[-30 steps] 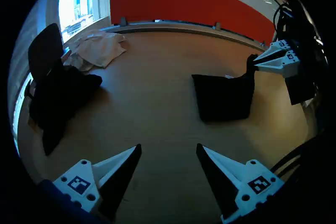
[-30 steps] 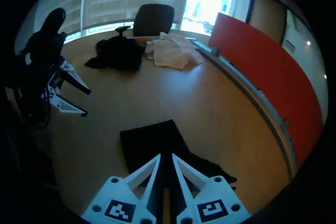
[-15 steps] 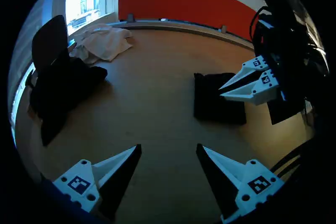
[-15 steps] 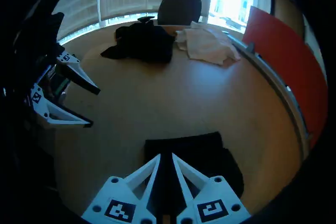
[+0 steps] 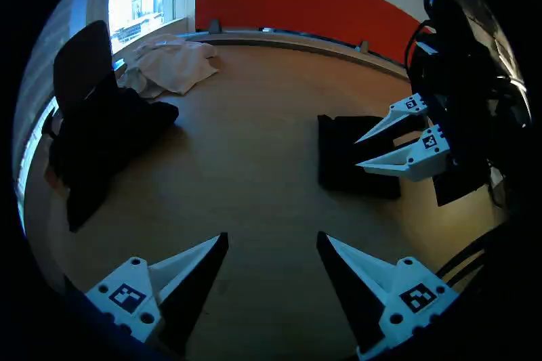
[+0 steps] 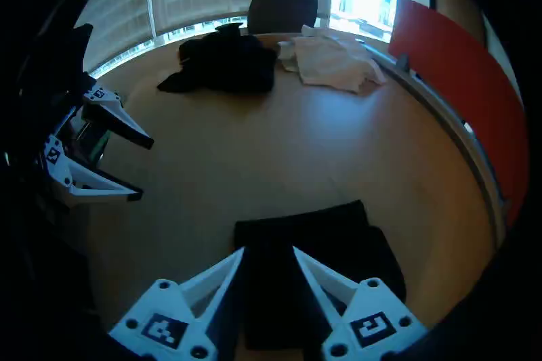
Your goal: Fold towel
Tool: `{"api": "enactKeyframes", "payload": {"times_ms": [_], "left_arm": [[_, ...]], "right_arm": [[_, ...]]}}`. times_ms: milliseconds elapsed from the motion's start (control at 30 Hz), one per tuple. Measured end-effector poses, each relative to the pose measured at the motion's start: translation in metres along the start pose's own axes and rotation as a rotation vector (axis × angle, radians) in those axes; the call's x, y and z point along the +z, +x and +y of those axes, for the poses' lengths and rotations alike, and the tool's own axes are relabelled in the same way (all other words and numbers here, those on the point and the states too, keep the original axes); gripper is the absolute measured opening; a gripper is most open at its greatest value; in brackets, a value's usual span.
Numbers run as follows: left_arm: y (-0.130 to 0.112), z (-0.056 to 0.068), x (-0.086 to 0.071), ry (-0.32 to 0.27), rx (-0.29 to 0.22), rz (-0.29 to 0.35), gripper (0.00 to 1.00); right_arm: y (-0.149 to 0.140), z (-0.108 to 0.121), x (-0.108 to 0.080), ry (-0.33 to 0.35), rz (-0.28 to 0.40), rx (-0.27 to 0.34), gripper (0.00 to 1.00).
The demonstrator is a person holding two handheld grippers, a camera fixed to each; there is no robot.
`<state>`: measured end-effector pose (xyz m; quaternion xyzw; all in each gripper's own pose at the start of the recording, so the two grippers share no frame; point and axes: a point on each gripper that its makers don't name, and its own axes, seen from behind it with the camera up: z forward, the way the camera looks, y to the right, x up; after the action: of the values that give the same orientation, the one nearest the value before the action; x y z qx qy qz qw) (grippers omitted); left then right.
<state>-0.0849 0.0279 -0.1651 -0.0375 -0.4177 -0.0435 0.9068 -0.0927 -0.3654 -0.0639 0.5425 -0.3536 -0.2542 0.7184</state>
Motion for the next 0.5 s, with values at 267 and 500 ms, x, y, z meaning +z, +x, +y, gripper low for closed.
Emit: {"api": "enactKeyframes", "payload": {"times_ms": [267, 500], "left_arm": [[0.0, -0.003, -0.002, 0.002, 0.008, 0.002, 0.97], [0.001, -0.003, -0.002, 0.001, 0.013, 0.005, 0.97]], "right_arm": [[-0.011, 0.002, -0.014, -0.031, 0.007, 0.037, 0.72], [-0.024, 0.001, -0.024, -0.055, 0.004, 0.065, 0.72]]}}
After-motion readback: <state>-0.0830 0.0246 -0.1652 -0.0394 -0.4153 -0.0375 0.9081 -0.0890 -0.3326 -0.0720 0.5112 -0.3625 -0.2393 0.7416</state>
